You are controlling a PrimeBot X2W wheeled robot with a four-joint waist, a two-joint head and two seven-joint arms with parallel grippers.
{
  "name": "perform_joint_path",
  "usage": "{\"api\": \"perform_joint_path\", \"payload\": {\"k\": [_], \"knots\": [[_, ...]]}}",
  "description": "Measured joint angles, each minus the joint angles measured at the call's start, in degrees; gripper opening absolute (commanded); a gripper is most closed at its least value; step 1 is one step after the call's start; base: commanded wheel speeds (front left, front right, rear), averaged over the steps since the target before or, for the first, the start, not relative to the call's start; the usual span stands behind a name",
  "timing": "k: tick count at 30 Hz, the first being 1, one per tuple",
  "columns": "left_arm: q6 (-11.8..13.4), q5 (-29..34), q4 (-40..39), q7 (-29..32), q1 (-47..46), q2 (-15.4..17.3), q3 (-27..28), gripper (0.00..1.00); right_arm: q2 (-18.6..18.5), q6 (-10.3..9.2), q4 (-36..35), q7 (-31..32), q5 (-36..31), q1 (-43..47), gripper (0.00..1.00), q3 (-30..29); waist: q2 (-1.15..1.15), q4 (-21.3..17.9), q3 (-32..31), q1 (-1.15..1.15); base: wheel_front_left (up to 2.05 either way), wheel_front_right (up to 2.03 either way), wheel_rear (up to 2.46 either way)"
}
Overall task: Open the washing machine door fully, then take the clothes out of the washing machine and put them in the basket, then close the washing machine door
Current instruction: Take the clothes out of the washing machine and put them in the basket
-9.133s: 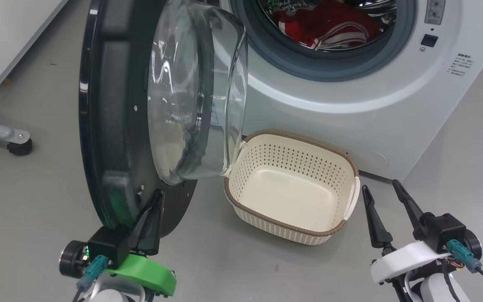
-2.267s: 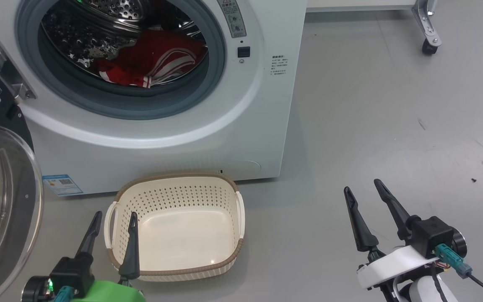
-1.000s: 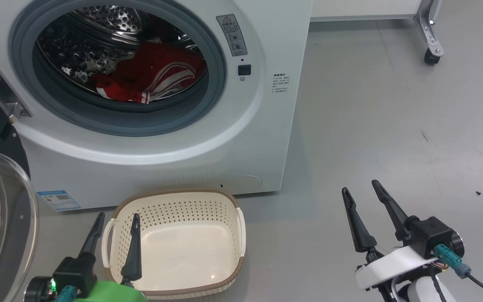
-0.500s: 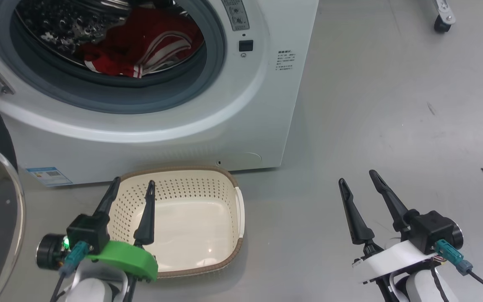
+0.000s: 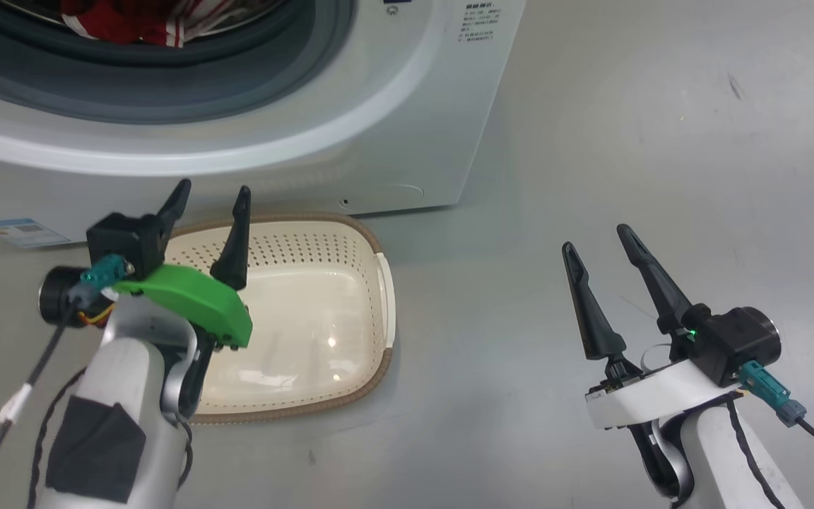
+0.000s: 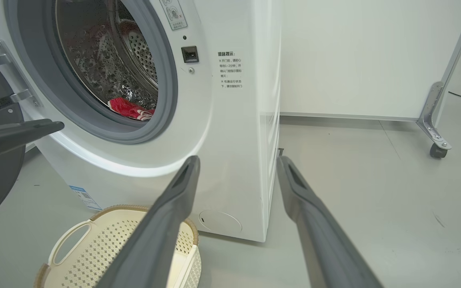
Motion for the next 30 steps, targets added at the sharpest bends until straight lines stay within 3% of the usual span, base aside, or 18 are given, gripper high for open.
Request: {"api": "perform_joint_path", "payload": {"k": [6,21,30], "knots": [[-0.85,-1.66,1.87,4.8,-9.07,1.05,0.77,1.0,-0.03,0.0,-1.02,0.0,0.11,-2.72,1.0,0.11,0.0,-0.77,4.87,0.0,0.0,0.0,0.0],[-1.82,-2.9,7.47,14.04,-26.25,8.81,4.92,1.0,-0.12,0.0,-1.35,-0.01,4.19,-9.34,1.0,2.67,0.0,-4.86,14.78,0.0,0.0,0.0,0.0],[-2.32,-4.3,10.79,17.57,-33.7,10.14,5.56,1.0,-0.15,0.0,-1.2,-0.01,5.58,-10.55,1.0,4.66,0.0,-8.31,17.5,0.01,0.0,0.0,0.0]]}}
